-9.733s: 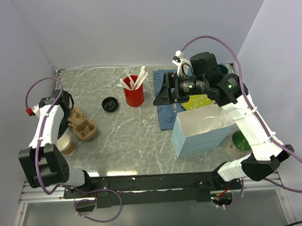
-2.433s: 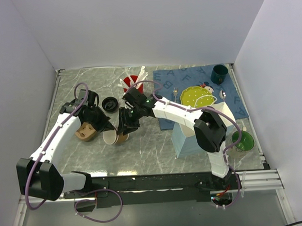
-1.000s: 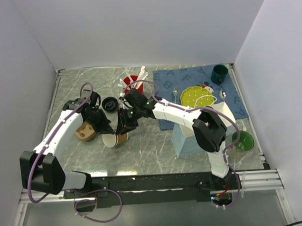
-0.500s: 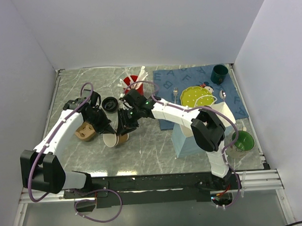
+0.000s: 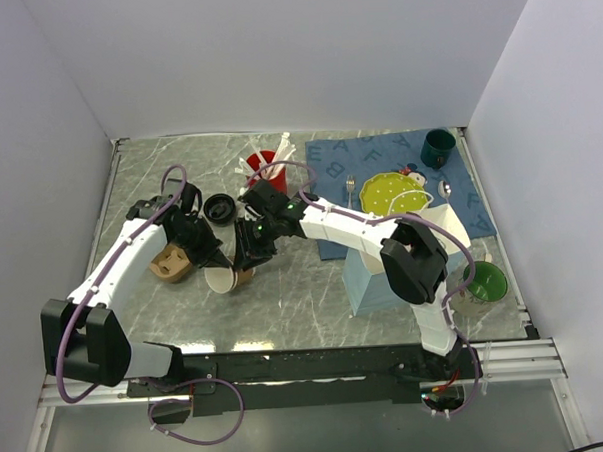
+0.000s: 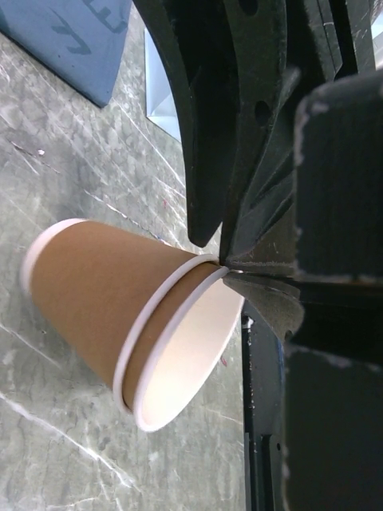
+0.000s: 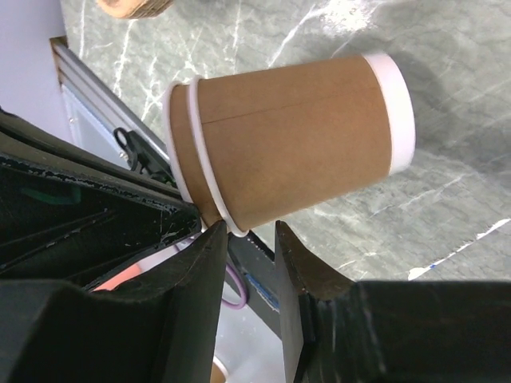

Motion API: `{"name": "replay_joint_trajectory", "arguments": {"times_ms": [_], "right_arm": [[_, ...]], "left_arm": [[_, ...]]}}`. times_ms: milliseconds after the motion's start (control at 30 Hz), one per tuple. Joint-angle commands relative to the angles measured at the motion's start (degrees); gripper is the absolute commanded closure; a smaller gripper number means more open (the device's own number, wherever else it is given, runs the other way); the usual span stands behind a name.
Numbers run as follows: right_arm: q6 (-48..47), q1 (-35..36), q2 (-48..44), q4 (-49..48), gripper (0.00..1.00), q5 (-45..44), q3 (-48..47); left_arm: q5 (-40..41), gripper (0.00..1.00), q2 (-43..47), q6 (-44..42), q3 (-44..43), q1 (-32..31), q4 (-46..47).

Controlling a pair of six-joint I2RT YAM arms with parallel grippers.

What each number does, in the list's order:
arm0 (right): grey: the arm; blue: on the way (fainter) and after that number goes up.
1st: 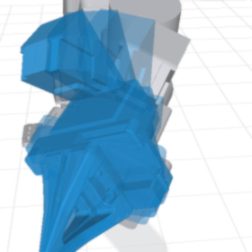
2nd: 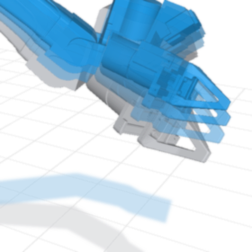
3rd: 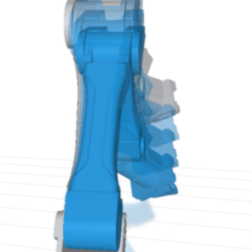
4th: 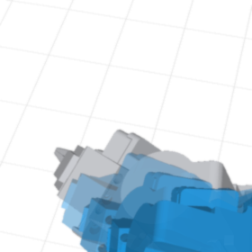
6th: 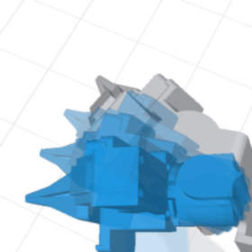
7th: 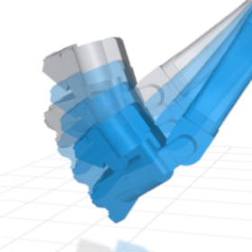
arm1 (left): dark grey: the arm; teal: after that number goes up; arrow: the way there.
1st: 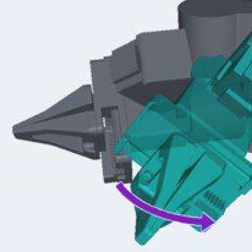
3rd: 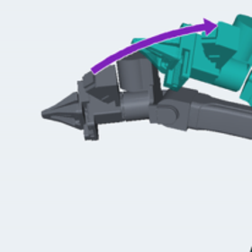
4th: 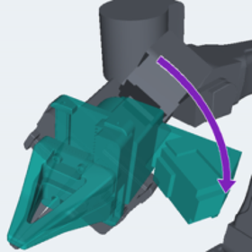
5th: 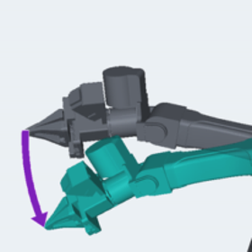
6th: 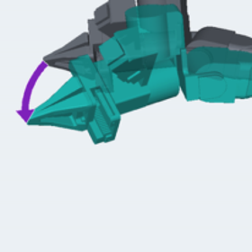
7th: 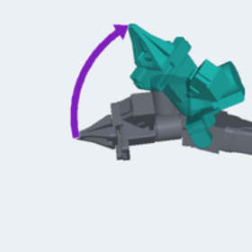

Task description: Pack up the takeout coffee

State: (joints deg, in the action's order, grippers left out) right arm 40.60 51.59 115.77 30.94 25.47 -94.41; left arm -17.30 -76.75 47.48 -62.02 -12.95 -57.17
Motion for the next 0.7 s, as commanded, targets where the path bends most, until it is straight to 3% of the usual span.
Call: {"name": "replay_joint_trajectory", "arguments": {"times_ms": [0,400,567,667], "right_arm": [[-1.31,-0.35,1.66,4.3,0.63,-7.37,-1.21],[-2.97,-0.44,0.87,3.34,0.63,-5.79,-1.48],[-6.93,-1.05,-5.98,-1.31,0.63,-0.79,4.48],[-8.26,-1.32,-9.41,-6.65,0.7,3.59,9.22]], "left_arm": [[-0.02,0.99,0.02,-1.87,-3.19,-0.23,-3.65],[-1.25,0.99,1.08,-2.75,-3.28,-0.76,-4.62],[-5.37,0.99,1.08,-3.71,-2.67,-0.94,-2.08],[-5.46,0.99,0.9,-4.68,-1.71,-1.29,-1.28]]}}
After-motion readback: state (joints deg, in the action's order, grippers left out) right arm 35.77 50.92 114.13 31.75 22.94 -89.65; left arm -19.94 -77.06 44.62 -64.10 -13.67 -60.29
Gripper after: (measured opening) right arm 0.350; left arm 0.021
